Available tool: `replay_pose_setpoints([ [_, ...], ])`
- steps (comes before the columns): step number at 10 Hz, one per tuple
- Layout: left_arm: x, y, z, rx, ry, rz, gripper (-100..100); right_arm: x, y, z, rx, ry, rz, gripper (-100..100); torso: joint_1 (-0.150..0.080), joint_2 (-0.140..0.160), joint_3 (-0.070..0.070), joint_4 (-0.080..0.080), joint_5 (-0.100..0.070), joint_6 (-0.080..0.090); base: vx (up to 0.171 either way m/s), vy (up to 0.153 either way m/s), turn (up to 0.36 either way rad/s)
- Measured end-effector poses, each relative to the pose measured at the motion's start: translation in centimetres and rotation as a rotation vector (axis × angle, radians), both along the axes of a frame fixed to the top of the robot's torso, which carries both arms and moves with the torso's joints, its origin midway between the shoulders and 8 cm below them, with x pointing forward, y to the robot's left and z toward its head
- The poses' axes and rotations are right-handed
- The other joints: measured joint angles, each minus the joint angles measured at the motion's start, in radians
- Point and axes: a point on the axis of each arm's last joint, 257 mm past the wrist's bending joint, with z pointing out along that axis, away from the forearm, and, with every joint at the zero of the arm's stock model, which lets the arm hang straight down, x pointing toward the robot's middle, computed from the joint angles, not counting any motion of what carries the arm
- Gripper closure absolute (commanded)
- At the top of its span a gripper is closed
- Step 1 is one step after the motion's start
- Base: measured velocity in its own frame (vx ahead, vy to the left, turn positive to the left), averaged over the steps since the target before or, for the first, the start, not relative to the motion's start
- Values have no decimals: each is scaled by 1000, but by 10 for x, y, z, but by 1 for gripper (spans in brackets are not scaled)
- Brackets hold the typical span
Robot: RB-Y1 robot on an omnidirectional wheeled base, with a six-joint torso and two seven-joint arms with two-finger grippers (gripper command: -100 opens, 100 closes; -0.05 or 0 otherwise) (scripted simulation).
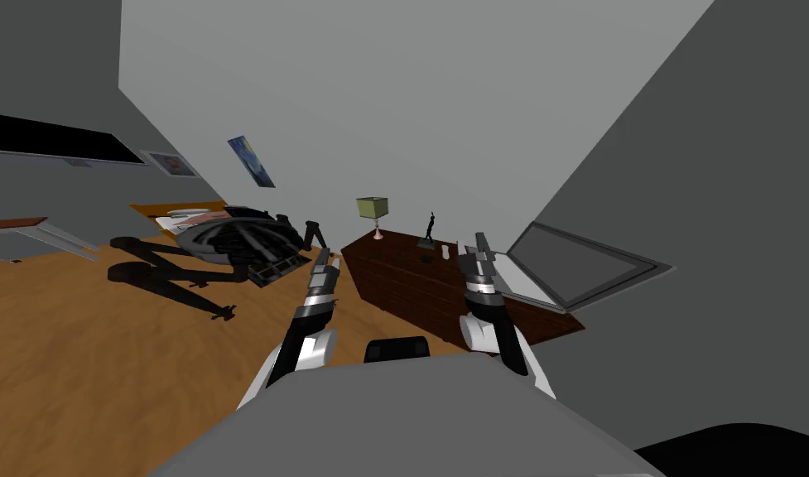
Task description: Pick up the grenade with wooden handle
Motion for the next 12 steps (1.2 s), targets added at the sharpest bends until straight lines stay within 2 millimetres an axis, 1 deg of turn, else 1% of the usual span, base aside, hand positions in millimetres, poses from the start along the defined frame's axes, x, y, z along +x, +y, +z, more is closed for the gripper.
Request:
replay_pose_setpoints([
  [2,0,0,0,0,0,0,0,5,6,-13,-34,33,19,-100,6,3,2,1,1,0,-66,123,67],
  [3,0,0,0,0,0,0,0,7,11,-22,-59,57,32,-100,9,4,3,1,2,0,-111,173,80],
  [5,0,0,0,0,0,0,0,14,24,-49,-114,121,63,-100,13,8,4,2,3,0,-93,176,44],
  [6,0,0,0,0,0,0,0,16,26,-54,-134,139,72,-100,10,6,3,1,3,0,-65,137,61],
  [7,0,0,0,0,0,0,0,18,29,-66,-161,169,85,-100,9,5,3,1,2,0,-74,192,88],
  [8,0,0,0,0,0,0,0,21,36,-83,-191,208,102,-100,12,5,3,1,3,0,-73,147,13],
  [9,0,0,0,0,0,0,0,22,40,-92,-213,228,112,-100,10,5,3,1,2,0,-87,131,53],
  [10,0,0,0,0,0,0,0,22,41,-109,-241,262,125,-100,9,6,4,1,2,0,-81,109,28],
  [11,0,0,0,0,0,0,0,22,44,-117,-260,278,134,-100,7,6,4,1,2,0,-91,125,58],
  [12,0,0,0,0,0,0,0,23,47,-131,-290,310,148,-100,8,6,4,1,2,0,-65,102,28],
])
